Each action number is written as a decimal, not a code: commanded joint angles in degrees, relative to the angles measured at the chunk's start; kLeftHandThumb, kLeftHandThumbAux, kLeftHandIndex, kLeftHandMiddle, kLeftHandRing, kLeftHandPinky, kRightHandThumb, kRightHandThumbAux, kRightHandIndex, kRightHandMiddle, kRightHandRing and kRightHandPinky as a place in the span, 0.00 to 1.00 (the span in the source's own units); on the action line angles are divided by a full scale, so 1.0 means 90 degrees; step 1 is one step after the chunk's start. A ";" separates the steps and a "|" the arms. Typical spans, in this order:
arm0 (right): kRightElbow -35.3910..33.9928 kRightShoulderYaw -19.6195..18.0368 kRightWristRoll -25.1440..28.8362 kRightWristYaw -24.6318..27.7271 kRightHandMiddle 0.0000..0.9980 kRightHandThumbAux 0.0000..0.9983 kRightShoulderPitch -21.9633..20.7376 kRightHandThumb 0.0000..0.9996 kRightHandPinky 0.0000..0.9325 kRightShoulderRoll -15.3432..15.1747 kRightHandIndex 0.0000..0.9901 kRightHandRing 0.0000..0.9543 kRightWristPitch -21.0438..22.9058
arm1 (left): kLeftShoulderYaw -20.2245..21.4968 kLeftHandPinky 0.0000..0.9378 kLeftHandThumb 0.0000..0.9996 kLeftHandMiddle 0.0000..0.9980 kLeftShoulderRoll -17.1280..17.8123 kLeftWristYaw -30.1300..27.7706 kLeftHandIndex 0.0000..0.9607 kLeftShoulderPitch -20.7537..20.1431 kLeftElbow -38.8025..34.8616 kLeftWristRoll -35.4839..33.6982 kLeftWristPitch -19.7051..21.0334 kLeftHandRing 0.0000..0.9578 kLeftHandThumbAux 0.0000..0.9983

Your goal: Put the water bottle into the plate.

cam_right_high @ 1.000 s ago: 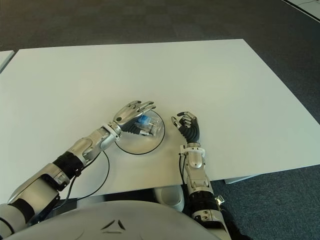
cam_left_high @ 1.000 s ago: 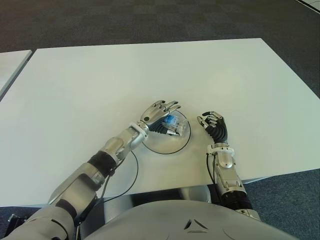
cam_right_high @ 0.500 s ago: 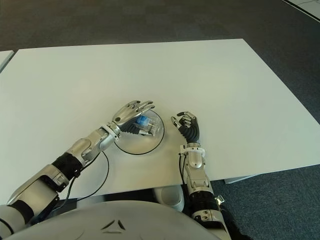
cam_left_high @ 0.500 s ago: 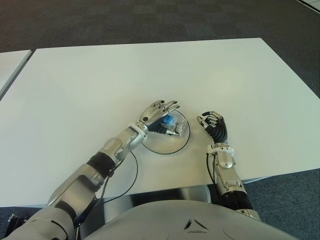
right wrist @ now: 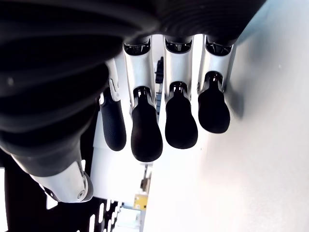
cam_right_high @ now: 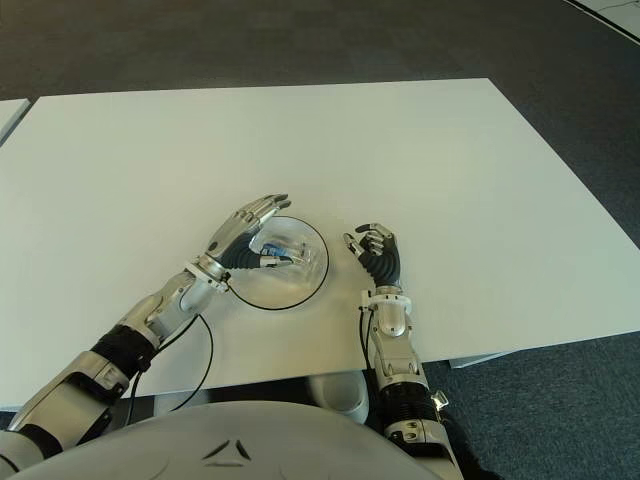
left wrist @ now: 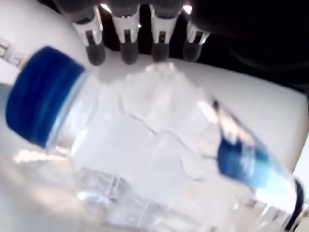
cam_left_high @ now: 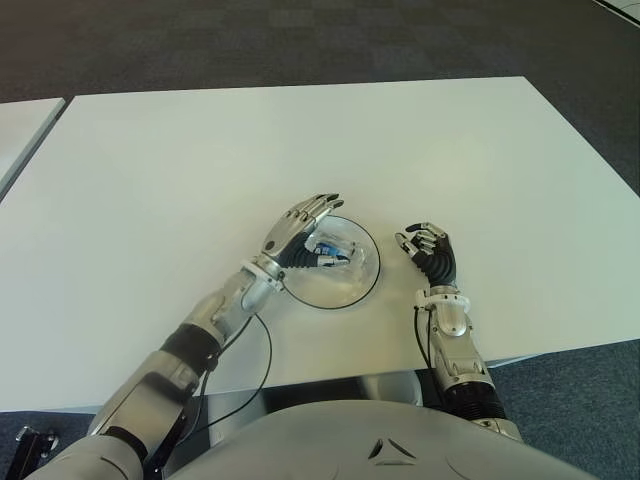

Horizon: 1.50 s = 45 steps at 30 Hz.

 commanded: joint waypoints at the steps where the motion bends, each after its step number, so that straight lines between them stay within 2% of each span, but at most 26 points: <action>1: 0.0214 0.0024 -0.0026 0.0014 0.75 0.73 0.0109 0.70 0.76 0.0001 0.44 0.77 0.0247 | 0.0275 0.00 0.00 0.00 -0.0080 -0.0324 0.00 0.0139 0.0066 -0.0641 -0.0491 0.00 0.26; 6: 0.0231 0.0030 -0.0034 0.0011 0.75 0.73 0.0088 0.70 0.76 0.0003 0.44 0.77 0.0244 | 0.0530 0.00 0.00 0.00 -0.0192 -0.0706 0.00 0.0234 0.0172 -0.1273 -0.0813 0.00 0.26; 12: 0.0247 0.0043 -0.0046 0.0025 0.75 0.73 0.0068 0.70 0.77 -0.0011 0.44 0.77 0.0227 | 0.0929 0.00 0.01 0.00 -0.0155 -0.1324 0.00 0.0338 0.0444 -0.2085 -0.1140 0.00 0.28; 22: 0.0244 0.0046 -0.0053 0.0034 0.75 0.73 0.0054 0.70 0.77 -0.0017 0.44 0.77 0.0262 | 0.1605 0.00 0.02 0.00 -0.0618 -0.1415 0.00 0.0440 0.0671 -0.2765 -0.1478 0.00 0.33; 28: 0.0223 0.0044 -0.0034 0.0043 0.75 0.73 0.0061 0.70 0.77 -0.0007 0.44 0.77 0.0247 | 0.2000 0.00 0.01 0.00 -0.0576 -0.1780 0.00 0.1031 0.0071 -0.3391 -0.1530 0.00 0.32; 35: 0.0220 0.0040 -0.0027 0.0052 0.75 0.73 0.0061 0.70 0.76 -0.0007 0.44 0.77 0.0238 | 0.2304 0.00 0.00 0.00 -0.0611 -0.2241 0.00 0.1327 -0.0152 -0.3787 -0.1343 0.00 0.29; 40: 0.0215 0.0034 0.0012 0.0083 0.75 0.73 0.0069 0.70 0.77 0.0000 0.44 0.77 0.0212 | 0.2492 0.00 0.00 0.00 -0.0765 -0.2588 0.00 0.1464 -0.0297 -0.4240 -0.0914 0.00 0.30; 45: 0.0214 0.0033 0.0035 0.0107 0.75 0.73 0.0071 0.70 0.77 -0.0007 0.44 0.77 0.0184 | 0.2621 0.00 0.00 0.00 -0.0900 -0.2780 0.00 0.1552 -0.0419 -0.4414 -0.0680 0.00 0.33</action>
